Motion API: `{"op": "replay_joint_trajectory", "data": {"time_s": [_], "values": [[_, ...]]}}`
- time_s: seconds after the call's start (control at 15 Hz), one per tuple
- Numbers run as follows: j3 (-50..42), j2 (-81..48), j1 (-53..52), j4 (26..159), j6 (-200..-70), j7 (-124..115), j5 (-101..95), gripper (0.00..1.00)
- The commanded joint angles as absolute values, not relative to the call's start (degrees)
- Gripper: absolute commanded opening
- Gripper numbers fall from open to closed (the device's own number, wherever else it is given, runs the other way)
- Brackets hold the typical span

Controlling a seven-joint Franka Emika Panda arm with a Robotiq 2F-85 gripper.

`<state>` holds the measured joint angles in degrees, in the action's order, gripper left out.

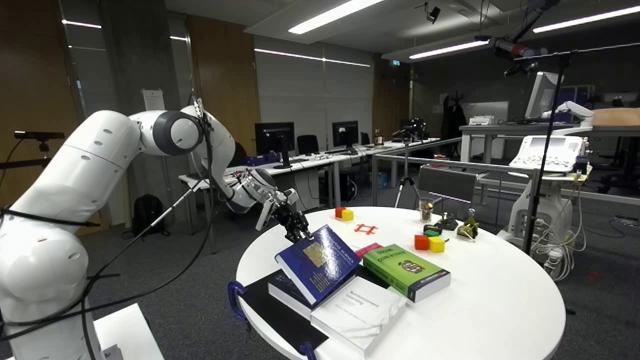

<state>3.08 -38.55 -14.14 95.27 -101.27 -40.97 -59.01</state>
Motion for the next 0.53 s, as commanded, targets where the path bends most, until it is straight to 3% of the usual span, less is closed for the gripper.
{"op": "replay_joint_trajectory", "data": {"time_s": [0.0,0.13,0.2,0.27,0.4,0.47], "values": [[3.34,-38.62,-14.39,92.78,-100.03,-37.05,-58.45,0.17],[3.66,-38.72,-14.31,92.68,-100.89,-36.77,-58.44,0.17],[3.90,-38.72,-14.18,92.67,-101.42,-36.46,-58.27,0.33],[4.12,-38.71,-14.06,92.77,-102.19,-36.15,-58.31,0.66],[4.83,-38.07,-13.32,93.66,-105.56,-35.01,-58.07,0.68],[5.17,-37.57,-12.81,94.44,-108.84,-33.80,-57.85,0.74]]}}
